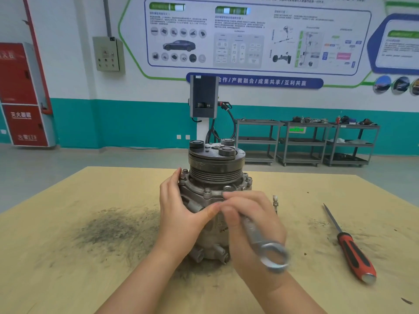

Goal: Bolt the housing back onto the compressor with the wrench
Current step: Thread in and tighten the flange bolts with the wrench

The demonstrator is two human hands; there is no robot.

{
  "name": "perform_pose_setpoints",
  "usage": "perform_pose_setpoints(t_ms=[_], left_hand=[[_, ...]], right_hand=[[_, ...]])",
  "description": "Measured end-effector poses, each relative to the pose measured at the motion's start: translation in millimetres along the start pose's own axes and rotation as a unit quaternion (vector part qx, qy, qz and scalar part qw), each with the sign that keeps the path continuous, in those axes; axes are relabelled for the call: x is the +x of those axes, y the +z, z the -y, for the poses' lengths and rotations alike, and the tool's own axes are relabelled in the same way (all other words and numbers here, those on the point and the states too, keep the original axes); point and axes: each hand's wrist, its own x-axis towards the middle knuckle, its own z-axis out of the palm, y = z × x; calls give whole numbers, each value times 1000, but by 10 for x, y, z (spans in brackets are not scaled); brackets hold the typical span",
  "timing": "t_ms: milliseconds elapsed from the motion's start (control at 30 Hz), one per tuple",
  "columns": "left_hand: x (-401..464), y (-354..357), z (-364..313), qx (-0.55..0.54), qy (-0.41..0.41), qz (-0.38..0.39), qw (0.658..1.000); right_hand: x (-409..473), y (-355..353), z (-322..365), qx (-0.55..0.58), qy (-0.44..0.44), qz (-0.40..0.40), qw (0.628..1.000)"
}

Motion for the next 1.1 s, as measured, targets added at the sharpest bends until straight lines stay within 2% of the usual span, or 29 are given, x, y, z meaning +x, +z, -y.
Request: perform_pose_setpoints(t_ms=[100,167,233,333,433,667,767,800,867,967,1033,1100], left_hand=[[1,5,19,-7,6,4,1000],[10,1,31,-3,8,1,1000],[10,-4,30,4,8,1,1000],[-2,-4,27,6,3,3,1000],[-15,-8,32,14,-3,-2,1000],[-28,-17,-5,3,-3,-10,1000],[-33,-11,-11,1,-3,-10,1000],[-34,-7,-14,2,-2,-10,1000],[-29,-2,-15,1,-1,-10,1000],[-21,6,19,1,-5,-9,1000],[-17,17,30,6,-7,-11,1000],[-15,25,38,-4,-8,-11,1000]], right_hand=[[12,12,39,-18,-20,43,999],[80,-20,58,22,31,10,999],[184,-87,62,91,122,-61,986],[317,-191,9,183,269,-142,935],[382,-249,-81,265,374,-161,874],[447,-306,-232,371,497,-119,776],[474,-332,-291,376,524,-107,757],[461,-316,-297,365,516,-110,767],[386,-239,-257,297,457,-128,828],[205,-116,-131,146,258,-143,944],[123,-76,-49,89,125,-69,986],[81,-50,0,21,32,19,999]])
